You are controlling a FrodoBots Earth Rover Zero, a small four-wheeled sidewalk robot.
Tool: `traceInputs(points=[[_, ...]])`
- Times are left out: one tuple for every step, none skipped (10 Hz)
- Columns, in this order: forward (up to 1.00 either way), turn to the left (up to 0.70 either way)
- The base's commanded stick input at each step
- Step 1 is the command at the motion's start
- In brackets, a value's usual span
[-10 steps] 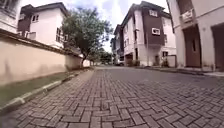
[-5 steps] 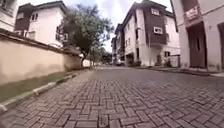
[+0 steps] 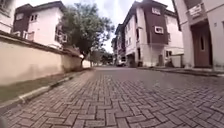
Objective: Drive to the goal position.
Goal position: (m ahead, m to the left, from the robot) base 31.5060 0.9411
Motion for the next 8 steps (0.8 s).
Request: traceInputs(points=[[0.69, 0.03], [0.69, 0.03], [0.69, 0.03], [0.69, 0.03], [0.69, 0.03], [0.69, 0.03], [0.69, 0.03], [0.69, 0.03]])
